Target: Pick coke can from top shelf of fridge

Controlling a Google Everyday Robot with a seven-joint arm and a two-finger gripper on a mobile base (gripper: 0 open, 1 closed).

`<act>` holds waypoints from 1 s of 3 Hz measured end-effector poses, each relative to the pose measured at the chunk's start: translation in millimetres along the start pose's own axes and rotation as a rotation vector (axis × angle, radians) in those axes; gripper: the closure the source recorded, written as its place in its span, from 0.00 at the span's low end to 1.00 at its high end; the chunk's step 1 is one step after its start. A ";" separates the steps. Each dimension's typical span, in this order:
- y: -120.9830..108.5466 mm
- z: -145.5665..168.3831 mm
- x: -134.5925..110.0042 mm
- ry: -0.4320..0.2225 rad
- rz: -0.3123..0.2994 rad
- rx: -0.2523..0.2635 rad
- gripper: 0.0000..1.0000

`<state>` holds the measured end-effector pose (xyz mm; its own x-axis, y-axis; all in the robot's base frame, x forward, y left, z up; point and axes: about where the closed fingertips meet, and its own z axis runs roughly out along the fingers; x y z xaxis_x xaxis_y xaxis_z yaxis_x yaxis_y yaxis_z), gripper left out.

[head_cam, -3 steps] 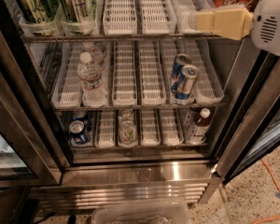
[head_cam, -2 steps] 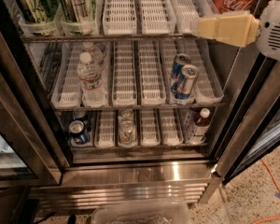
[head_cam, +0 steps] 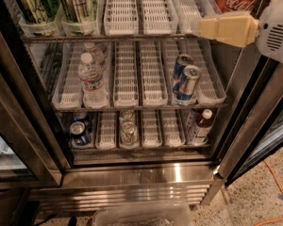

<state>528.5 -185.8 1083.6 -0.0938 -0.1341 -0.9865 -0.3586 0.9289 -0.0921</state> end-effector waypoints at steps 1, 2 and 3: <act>-9.6 12.5 -2.6 -0.049 -0.076 0.021 0.09; -16.7 23.7 -9.7 -0.108 -0.160 0.039 0.07; -24.0 28.5 -12.5 -0.153 -0.229 0.068 0.11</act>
Offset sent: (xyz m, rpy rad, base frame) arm 0.0384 -0.0147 -0.0006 -0.1804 -0.2681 -0.0089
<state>564.7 -196.6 1094.3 0.1256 -0.2939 -0.9476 -0.2907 0.9023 -0.3184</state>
